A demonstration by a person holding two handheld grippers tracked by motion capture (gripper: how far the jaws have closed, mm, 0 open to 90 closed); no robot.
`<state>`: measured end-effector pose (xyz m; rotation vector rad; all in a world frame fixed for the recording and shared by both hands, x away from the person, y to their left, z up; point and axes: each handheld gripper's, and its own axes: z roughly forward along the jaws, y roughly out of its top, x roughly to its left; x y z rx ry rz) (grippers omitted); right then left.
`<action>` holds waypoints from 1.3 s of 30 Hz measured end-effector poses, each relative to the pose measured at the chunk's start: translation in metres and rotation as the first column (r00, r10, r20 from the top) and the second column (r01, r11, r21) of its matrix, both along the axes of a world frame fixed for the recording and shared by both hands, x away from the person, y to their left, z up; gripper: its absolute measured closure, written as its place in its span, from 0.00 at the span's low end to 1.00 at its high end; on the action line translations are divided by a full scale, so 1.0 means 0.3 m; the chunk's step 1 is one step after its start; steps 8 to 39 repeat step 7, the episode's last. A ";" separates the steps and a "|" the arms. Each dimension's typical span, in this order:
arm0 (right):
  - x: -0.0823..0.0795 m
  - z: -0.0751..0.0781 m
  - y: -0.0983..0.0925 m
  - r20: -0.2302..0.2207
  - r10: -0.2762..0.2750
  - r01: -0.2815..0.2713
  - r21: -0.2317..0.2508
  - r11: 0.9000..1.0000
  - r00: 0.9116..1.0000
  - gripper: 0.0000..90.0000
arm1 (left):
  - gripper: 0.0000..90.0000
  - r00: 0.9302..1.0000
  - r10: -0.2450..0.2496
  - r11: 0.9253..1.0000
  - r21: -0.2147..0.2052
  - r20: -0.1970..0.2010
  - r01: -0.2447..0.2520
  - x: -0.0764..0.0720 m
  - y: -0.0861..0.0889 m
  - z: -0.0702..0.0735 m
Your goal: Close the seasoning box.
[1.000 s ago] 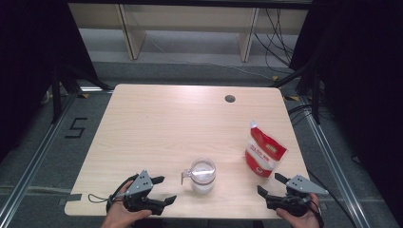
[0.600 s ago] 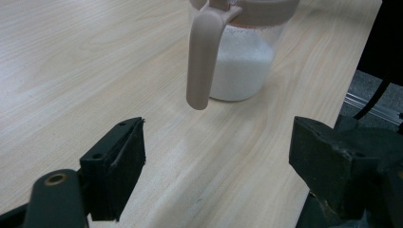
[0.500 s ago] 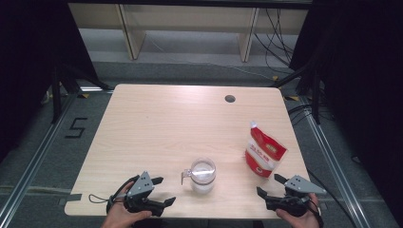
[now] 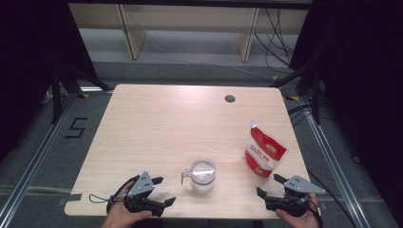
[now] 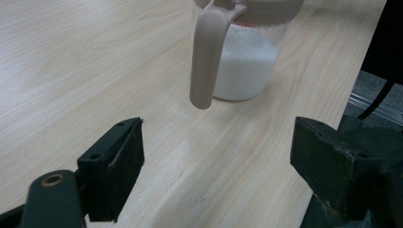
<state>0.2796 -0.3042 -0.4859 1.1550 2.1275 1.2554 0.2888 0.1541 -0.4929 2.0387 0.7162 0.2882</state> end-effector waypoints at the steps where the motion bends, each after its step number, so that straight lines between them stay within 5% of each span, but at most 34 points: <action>1: 0.000 -0.002 0.002 0.007 -0.006 0.006 0.005 1.000 1.000 0.18 | 0.20 1.000 -0.003 1.000 0.000 -0.003 0.003 0.000 0.000 0.001; 4: 0.001 -0.002 0.002 0.005 -0.005 0.005 0.004 1.000 1.000 0.18 | 0.20 1.000 0.004 0.999 -0.034 -0.006 -0.004 -0.001 -0.006 -0.005; 39: 0.000 -0.002 0.003 -0.014 -0.003 0.003 0.016 1.000 1.000 0.18 | 0.20 1.000 0.001 1.000 -0.017 -0.005 -0.001 0.004 -0.002 -0.005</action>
